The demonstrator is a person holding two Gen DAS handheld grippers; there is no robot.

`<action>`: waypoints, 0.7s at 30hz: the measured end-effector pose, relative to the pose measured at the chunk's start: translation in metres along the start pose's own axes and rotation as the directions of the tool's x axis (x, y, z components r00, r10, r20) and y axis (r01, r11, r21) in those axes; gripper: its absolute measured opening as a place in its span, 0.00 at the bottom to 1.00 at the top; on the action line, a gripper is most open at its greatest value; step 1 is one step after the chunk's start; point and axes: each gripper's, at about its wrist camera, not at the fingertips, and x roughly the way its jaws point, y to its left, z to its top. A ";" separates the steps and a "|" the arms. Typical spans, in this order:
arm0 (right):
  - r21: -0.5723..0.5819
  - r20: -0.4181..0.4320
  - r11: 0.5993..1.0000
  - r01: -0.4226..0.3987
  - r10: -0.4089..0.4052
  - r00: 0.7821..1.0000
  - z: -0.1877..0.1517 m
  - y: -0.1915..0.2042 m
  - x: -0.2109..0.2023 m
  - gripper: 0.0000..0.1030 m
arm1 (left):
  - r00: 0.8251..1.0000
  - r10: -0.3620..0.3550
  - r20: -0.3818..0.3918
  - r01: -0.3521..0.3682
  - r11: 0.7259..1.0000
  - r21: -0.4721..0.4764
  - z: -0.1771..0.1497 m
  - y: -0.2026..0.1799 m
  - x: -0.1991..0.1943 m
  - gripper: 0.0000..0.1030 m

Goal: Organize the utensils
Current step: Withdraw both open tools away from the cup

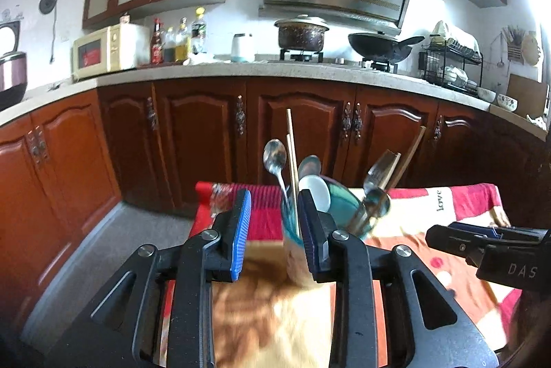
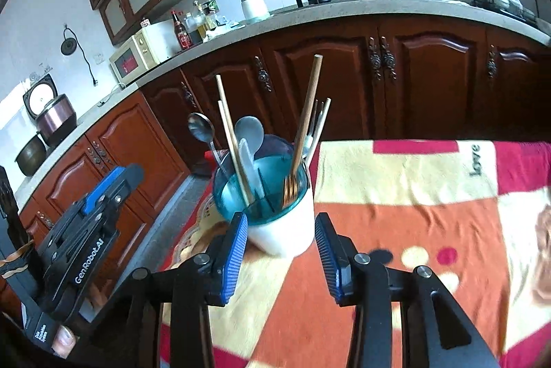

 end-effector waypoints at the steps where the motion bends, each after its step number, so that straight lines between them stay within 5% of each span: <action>1: 0.015 0.000 1.000 -0.001 0.001 1.000 -0.003 0.001 -0.009 0.46 | 1.000 0.003 -0.011 -0.003 1.000 -0.011 0.000 0.001 -0.010 0.34; 5: 0.054 0.002 0.999 0.005 -0.005 1.000 -0.024 0.007 -0.049 0.47 | 0.998 -0.022 -0.061 0.016 0.995 -0.095 0.005 0.005 -0.054 0.46; 10: 0.070 0.051 0.997 0.013 -0.016 0.999 -0.042 0.017 -0.099 0.69 | 0.996 -0.044 -0.073 0.038 0.996 -0.086 0.008 -0.006 -0.102 0.48; 21: 0.051 0.125 0.997 0.056 -0.062 0.990 -0.065 0.044 -0.176 0.73 | 0.990 -0.049 -0.129 0.044 0.998 -0.040 0.012 -0.024 -0.162 0.48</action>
